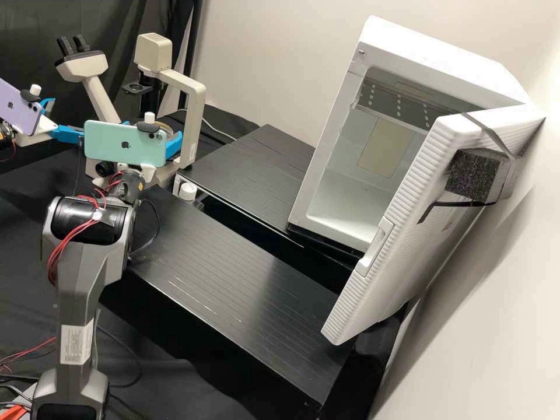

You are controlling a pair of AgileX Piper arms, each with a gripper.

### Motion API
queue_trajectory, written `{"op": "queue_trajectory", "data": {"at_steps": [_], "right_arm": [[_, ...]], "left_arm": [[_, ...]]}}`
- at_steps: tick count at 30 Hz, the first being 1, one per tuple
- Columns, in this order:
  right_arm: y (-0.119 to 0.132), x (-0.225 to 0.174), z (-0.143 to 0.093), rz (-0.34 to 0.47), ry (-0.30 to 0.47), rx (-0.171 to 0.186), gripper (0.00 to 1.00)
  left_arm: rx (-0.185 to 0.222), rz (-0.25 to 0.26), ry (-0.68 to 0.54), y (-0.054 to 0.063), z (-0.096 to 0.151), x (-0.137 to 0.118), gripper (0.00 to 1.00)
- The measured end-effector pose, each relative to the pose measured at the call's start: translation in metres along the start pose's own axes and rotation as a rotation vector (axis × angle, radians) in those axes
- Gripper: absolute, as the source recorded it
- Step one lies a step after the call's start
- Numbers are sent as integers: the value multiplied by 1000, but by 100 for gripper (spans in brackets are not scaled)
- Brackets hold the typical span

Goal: Take out the petri dish and place it under the microscope.

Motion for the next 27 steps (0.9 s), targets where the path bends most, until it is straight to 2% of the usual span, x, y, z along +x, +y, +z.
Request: {"op": "queue_trajectory", "data": {"at_steps": [5, 9, 22, 27], "right_arm": [[-8, 26, -2, -14, -22, -6, 0], [-17, 40, 2, -34, -46, 12, 0], [-65, 76, 6, -148, -82, -94, 0], [-69, 91, 9, -116, -98, -100, 0]], "left_arm": [[0, 0, 0, 0, 0, 0, 100], [0, 0, 0, 0, 0, 0, 100], [0, 0, 0, 0, 0, 0, 100], [0, 0, 0, 0, 0, 0, 100]]}}
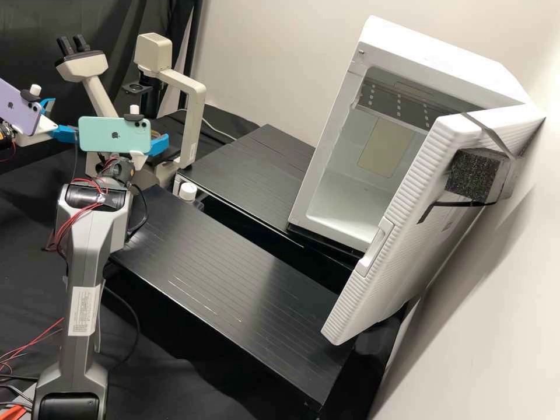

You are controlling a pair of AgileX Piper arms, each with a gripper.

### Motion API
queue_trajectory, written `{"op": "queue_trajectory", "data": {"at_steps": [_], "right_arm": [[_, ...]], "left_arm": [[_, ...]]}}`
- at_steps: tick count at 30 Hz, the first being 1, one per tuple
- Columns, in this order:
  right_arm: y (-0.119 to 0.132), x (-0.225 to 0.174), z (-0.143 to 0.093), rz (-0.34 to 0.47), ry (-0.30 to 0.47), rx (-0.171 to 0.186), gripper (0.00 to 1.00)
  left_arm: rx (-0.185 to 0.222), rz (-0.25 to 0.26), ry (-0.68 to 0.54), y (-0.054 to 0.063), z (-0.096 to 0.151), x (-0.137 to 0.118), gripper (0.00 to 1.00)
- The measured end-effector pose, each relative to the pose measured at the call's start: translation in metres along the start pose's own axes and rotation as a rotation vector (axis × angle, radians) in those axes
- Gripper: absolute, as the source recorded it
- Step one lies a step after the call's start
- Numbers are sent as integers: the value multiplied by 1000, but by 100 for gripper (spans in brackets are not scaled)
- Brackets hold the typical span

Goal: Take out the petri dish and place it under the microscope.

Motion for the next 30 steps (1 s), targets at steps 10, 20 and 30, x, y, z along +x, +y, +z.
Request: {"op": "queue_trajectory", "data": {"at_steps": [10, 20, 30], "right_arm": [[-7, 25, 7, -50, -47, 80, 0], [-8, 42, 13, -41, -90, 118, 0], [-4, 48, 17, -31, -124, 100, 100]], "left_arm": [[0, 0, 0, 0, 0, 0, 100], [0, 0, 0, 0, 0, 0, 100], [0, 0, 0, 0, 0, 0, 100]]}}
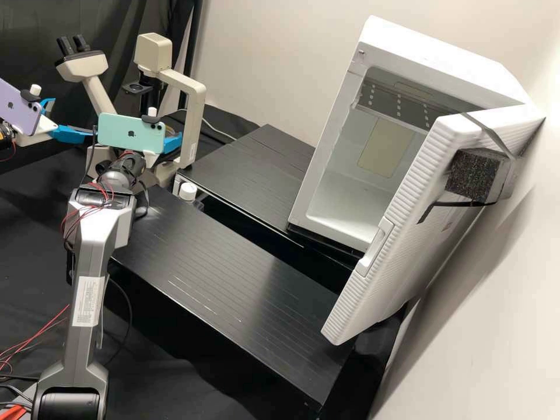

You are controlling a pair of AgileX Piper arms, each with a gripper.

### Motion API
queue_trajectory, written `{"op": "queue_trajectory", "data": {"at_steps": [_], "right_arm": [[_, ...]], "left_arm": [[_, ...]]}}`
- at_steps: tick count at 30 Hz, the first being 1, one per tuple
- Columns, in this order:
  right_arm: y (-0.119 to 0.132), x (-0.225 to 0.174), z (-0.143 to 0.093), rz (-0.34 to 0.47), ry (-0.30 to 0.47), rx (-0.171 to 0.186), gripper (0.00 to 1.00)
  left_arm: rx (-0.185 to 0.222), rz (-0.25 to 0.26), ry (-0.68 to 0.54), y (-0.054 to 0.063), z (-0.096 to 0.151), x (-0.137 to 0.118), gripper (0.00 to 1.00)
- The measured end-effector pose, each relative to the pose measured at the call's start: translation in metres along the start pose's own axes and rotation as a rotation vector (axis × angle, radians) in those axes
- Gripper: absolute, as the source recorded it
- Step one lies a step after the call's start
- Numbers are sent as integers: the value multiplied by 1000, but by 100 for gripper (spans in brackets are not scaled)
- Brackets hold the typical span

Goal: Take out the petri dish and place it under the microscope.

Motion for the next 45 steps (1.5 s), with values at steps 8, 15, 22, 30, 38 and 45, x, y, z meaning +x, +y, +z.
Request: {"op": "queue_trajectory", "data": {"at_steps": [8, 15, 22, 30, 38, 45], "right_arm": [[0, 0, 0, -5, -1, -2, 100], [0, 0, 0, -5, -1, -2, 100], [2, -4, 7, -5, 5, -36, 100], [13, -33, 10, 18, 19, -107, 100], [19, -80, 14, 31, 90, -174, 100], [43, -127, 35, 131, 128, -24, 100]], "left_arm": [[0, 0, 0, 0, 0, 0, 100], [0, 0, 0, 0, 0, 0, 100], [0, 0, 0, 0, 0, 0, 100], [0, 0, 0, 0, 0, 0, 100], [0, 0, 0, 0, 0, 0, 100], [0, 0, 0, 0, 0, 0, 100]]}}
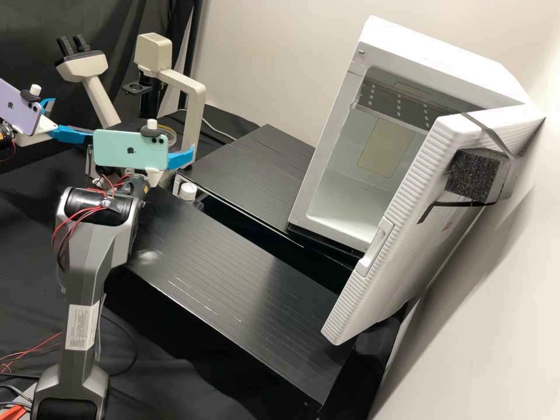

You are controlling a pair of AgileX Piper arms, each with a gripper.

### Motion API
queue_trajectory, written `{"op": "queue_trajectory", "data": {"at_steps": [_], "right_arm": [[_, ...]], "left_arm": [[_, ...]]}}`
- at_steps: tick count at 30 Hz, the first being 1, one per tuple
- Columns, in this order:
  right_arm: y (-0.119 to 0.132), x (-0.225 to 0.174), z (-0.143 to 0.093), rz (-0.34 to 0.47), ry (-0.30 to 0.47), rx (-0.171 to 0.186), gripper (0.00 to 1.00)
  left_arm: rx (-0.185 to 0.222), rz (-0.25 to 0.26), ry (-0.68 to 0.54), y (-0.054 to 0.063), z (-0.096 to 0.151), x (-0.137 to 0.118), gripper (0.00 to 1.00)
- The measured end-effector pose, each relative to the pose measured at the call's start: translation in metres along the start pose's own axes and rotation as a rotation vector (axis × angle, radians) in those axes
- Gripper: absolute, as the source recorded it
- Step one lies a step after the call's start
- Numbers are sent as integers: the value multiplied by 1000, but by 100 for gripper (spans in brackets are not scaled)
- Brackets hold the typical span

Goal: Take out the petri dish and place it under the microscope.

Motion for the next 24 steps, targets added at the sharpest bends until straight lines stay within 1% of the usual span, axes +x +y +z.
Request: {"op": "queue_trajectory", "data": {"at_steps": [2, 4, 7, 12, 16, 21, 24], "right_arm": [[5, -8, 4, 28, -7, 19, 100], [9, -14, 8, 54, -16, 26, 100], [10, -24, 10, 76, -12, 20, 100], [13, -27, 9, 93, -2, 9, 100], [14, -26, 8, 91, 3, 6, 100], [16, -16, -6, 54, 56, -4, 100], [13, -10, -10, 21, 86, 27, 100]], "left_arm": [[0, 0, 0, 0, 0, 0, 100], [0, 0, 0, 0, 0, 0, 100], [0, 0, 0, 0, 0, 0, 100], [0, 0, 0, 0, 0, 0, 100], [0, 0, 0, 0, 0, 0, 100], [0, 0, 0, 0, 0, 0, 100], [0, 0, 0, 0, 0, 0, 100]]}}
